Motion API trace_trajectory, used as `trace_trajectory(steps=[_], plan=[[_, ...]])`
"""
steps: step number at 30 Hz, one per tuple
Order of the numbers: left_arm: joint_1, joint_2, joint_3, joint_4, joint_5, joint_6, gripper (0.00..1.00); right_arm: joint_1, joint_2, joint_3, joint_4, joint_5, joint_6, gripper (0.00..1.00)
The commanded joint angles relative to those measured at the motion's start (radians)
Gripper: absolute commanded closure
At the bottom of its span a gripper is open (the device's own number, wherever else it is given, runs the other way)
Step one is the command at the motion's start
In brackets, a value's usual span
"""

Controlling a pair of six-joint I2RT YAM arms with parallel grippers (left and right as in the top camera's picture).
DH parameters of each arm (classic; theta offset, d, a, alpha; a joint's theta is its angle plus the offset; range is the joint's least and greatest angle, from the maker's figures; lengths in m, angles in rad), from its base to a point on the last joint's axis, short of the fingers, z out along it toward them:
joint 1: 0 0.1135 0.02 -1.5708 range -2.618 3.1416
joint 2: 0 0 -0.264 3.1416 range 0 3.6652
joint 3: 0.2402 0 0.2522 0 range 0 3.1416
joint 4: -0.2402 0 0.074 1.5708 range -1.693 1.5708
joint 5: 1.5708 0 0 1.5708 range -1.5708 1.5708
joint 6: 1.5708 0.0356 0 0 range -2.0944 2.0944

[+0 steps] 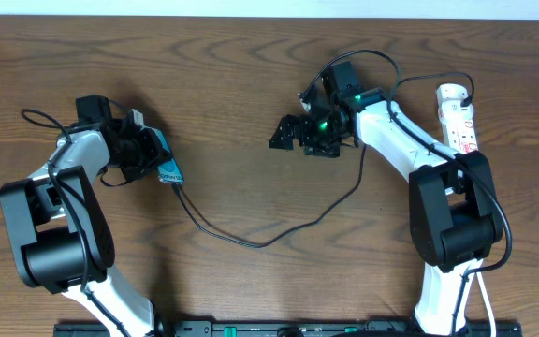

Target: Plug charger to phone and switch on socket

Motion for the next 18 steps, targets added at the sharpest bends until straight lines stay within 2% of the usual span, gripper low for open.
trace_trajectory(steps=[1,18], plan=[[0.004,-0.008,-0.008,0.0,-0.016,0.022,0.93,-0.003,-0.014,0.02,-0.001,0.0,-0.016,0.01],[-0.003,0.003,-0.008,0.007,-0.017,0.038,0.93,-0.003,-0.014,0.02,-0.001,0.008,-0.016,0.01]])
